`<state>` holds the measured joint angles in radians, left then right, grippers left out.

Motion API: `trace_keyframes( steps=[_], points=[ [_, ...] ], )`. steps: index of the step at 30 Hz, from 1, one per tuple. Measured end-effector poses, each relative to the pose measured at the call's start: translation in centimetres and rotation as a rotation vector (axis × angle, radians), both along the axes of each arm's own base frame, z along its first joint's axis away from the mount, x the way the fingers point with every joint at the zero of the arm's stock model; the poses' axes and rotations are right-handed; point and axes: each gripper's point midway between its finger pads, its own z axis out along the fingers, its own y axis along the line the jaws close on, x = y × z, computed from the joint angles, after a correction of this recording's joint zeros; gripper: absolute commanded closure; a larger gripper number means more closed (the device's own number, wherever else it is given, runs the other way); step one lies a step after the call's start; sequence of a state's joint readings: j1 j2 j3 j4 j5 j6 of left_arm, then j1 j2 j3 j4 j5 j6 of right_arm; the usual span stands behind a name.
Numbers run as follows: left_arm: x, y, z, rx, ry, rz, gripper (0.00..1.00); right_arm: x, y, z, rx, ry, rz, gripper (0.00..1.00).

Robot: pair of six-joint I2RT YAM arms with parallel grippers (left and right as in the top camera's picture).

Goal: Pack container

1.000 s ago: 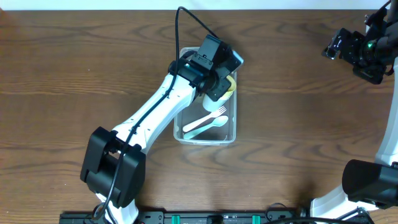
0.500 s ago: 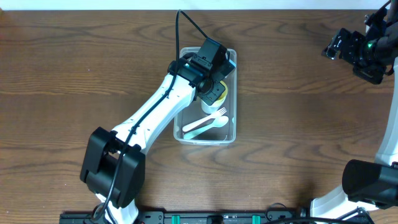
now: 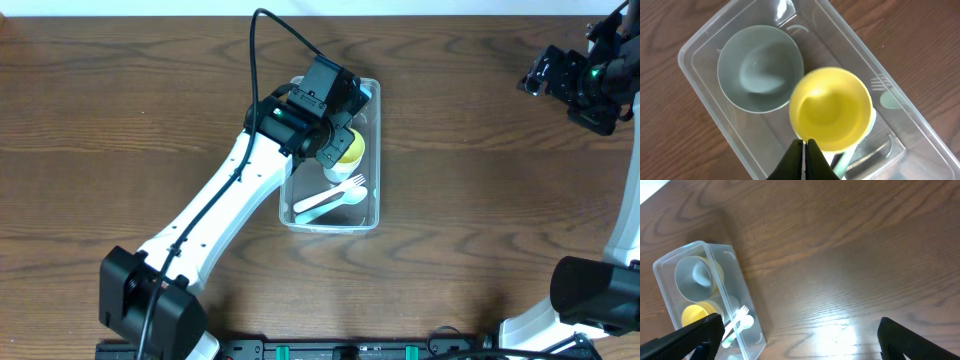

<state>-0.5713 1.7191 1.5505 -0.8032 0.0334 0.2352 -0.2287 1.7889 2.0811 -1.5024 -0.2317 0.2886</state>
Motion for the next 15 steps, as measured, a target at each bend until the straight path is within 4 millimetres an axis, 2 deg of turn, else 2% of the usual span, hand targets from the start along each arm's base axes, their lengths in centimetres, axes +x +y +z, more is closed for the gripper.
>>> trace_keyframes(
  steps=[6, 9, 11, 13, 15],
  points=[
    [-0.4, 0.4, -0.3, 0.004, 0.024, 0.034, 0.94, 0.0, 0.0, 0.0, 0.0, 0.0, 0.0, 0.01],
    [-1.0, 1.0, -0.2, 0.011, 0.045, 0.066, 0.77, 0.0, 0.0, 0.0, 0.0, 0.0, 0.0, 0.01],
    [-1.4, 1.8, 1.1, 0.005, 0.025, 0.111, 0.66, 0.0, 0.0, 0.0, 0.0, 0.0, 0.0, 0.01],
    [-2.0, 3.0, 3.3, -0.005, -0.019, 0.155, 0.55, 0.0, 0.0, 0.0, 0.0, 0.0, 0.0, 0.01],
    [-3.1, 5.1, 6.7, -0.026, -0.089, 0.217, 0.43, 0.0, 0.0, 0.0, 0.0, 0.0, 0.0, 0.01]
  ],
)
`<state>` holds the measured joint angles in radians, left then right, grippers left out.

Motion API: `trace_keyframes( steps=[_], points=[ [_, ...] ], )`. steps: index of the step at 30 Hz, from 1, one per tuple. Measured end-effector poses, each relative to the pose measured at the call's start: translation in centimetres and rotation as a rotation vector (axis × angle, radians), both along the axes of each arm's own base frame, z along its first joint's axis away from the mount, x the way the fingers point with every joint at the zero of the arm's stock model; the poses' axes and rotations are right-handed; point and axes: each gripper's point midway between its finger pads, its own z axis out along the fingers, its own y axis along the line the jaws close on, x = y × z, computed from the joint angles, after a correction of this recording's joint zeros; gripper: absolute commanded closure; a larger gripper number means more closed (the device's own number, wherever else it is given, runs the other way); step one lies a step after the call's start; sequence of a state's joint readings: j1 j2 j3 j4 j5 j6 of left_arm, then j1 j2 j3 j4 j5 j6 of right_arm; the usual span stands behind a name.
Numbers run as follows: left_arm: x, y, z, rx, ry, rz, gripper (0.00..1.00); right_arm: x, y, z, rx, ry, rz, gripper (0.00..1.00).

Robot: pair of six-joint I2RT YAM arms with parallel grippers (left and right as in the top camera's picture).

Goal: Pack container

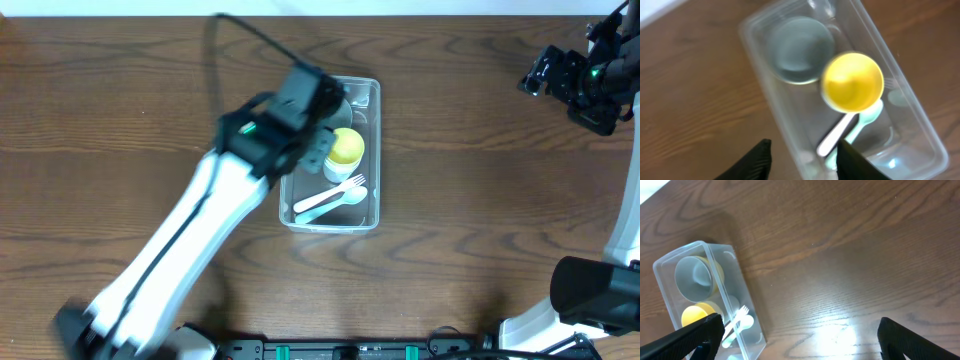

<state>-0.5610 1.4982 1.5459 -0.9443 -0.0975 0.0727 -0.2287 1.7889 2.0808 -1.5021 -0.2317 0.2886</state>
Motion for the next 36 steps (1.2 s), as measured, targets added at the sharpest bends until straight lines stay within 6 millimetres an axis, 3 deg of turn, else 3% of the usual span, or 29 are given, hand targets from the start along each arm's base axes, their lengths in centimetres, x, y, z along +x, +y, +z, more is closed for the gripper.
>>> trace_keyframes(
  steps=[2, 3, 4, 8, 11, 15, 20, 36],
  points=[
    [-1.6, 2.9, 3.3, -0.019, -0.068, 0.08, 0.35, 0.0, 0.0, 0.0, 0.0, 0.0, 0.0, 0.01],
    [-2.4, 4.6, 4.7, -0.027, -0.097, 0.126, 0.22, 0.0, 0.0, 0.0, 0.0, 0.0, 0.0, 0.01],
    [-3.3, 6.5, 6.1, -0.038, -0.126, 0.182, 0.02, 0.0, 0.0, 0.0, 0.0, 0.0, 0.0, 0.01],
    [-6.6, 13.3, 8.7, -0.06, -0.18, 0.405, 0.02, 0.0, 0.0, 0.0, 0.0, 0.0, 0.0, 0.01],
    [-8.7, 17.0, 9.1, -0.062, -0.185, 0.546, 0.02, 0.0, 0.0, 0.0, 0.0, 0.0, 0.0, 0.01],
    [-10.4, 19.9, 9.2, -0.053, -0.182, 0.67, 0.02, 0.0, 0.0, 0.0, 0.0, 0.001, 0.0, 0.01],
    [-11.0, 21.1, 9.1, -0.051, -0.18, 0.724, 0.02, 0.0, 0.0, 0.0, 0.0, 0.001, 0.0, 0.01],
    [-10.9, 21.1, 9.0, -0.049, -0.175, 0.727, 0.02, 0.0, 0.0, 0.0, 0.001, 0.001, 0.0, 0.01]
  ],
)
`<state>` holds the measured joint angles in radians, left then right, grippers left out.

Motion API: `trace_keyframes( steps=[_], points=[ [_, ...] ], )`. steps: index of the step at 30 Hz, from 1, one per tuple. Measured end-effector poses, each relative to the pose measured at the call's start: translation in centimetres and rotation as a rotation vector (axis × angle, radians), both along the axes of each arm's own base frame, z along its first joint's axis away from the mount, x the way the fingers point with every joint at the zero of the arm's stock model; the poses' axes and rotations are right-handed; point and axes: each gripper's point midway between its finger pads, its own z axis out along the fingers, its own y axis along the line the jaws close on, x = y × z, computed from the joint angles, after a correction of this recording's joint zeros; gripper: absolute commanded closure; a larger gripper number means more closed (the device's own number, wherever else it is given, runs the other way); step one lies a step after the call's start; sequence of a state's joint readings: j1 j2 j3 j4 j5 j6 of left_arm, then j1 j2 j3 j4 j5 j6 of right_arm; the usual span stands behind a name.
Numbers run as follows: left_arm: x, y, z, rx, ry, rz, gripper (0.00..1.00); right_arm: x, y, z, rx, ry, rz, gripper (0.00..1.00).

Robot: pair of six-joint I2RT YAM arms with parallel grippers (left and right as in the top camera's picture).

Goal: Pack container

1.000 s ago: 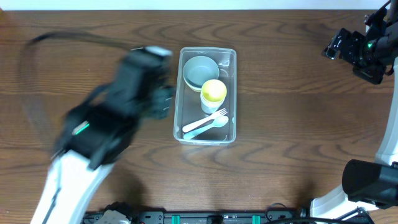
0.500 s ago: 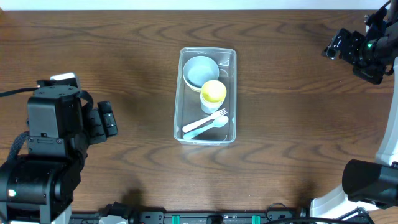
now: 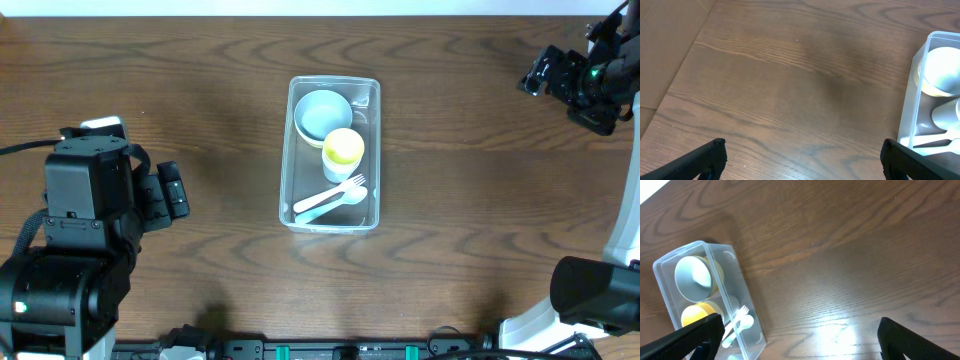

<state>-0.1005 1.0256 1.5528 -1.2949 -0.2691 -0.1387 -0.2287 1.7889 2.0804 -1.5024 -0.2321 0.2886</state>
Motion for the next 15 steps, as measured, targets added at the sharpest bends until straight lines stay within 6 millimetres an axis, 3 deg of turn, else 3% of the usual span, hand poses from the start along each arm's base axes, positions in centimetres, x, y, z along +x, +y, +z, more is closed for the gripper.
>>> trace_keyframes(
  steps=[15],
  points=[
    [0.0, 0.0, 0.0, 0.0, 0.0, 0.0, 0.02, -0.19, -0.25, -0.07, -0.018, 0.007, 0.003, 0.01]
  ],
)
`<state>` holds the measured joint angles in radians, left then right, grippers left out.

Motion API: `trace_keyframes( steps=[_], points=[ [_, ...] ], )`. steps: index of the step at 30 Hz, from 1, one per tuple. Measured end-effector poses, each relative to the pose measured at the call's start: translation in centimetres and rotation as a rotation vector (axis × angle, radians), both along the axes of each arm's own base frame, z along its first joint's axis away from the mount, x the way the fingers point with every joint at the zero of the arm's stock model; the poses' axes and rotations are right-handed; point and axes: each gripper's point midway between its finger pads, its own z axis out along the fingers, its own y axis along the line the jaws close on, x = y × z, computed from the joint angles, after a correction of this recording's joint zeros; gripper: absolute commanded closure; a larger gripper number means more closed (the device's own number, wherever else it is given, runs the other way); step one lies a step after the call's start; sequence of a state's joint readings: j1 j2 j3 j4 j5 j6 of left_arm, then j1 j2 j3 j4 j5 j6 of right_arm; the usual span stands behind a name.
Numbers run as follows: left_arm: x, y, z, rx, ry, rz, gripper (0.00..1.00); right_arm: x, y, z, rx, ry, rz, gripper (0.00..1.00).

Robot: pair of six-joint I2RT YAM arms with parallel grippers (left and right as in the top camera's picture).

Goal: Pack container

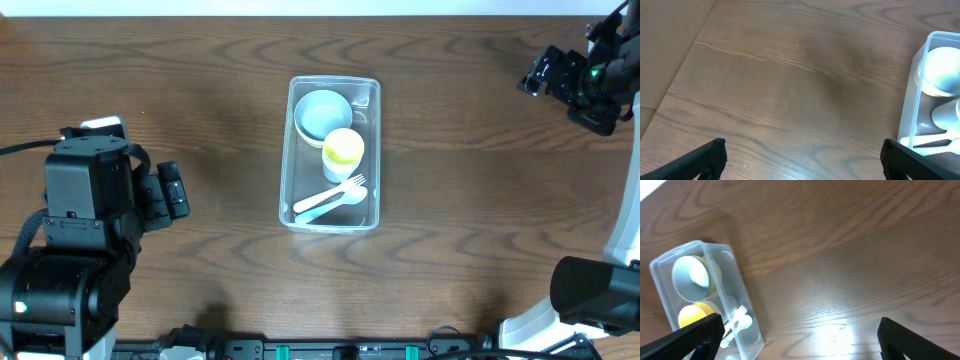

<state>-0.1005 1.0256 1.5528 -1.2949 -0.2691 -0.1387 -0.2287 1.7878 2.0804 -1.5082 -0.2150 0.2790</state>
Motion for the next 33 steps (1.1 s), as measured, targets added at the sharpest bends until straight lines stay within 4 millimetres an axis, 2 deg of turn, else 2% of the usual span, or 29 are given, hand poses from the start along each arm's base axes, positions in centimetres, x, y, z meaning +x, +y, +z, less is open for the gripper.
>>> trace_keyframes(
  steps=[3, 6, 9, 13, 16, 19, 26, 33],
  points=[
    [0.0, 0.0, 0.0, 0.0, 0.0, 0.0, 0.02, -0.6, -0.8, 0.3, -0.072, 0.002, 0.001, 0.01],
    [0.0, 0.0, 0.0, 0.0, 0.0, 0.0, 0.02, -0.8, -0.9, 2.2, -0.171, -0.062, 0.028, 0.01],
    [0.0, 0.0, 0.0, 0.0, 0.0, 0.0, 0.02, -0.7, 1.1, 6.0, -0.275, -0.219, 0.147, 0.01],
    [0.0, 0.0, 0.0, 0.0, 0.0, 0.0, 0.02, -1.2, 5.3, 11.3, -0.42, -0.479, 0.379, 0.0],
    [0.0, 0.0, 0.0, 0.0, 0.002, 0.001, 0.02, -3.3, 7.4, 12.3, -0.503, -0.595, 0.521, 0.01],
    [0.0, 0.0, 0.0, 0.0, 0.002, 0.001, 0.02, -5.2, 7.4, 10.3, -0.545, -0.615, 0.566, 0.01],
    [0.0, 0.0, 0.0, 0.001, 0.003, 0.001, 0.02, -10.5, 6.6, -0.1, -0.575, -0.547, 0.612, 0.01],
    [-0.1, 0.0, -0.1, 0.0, 0.003, 0.001, 0.02, -15.4, 5.3, -8.0, -0.609, -0.585, 0.565, 0.01]
  ],
)
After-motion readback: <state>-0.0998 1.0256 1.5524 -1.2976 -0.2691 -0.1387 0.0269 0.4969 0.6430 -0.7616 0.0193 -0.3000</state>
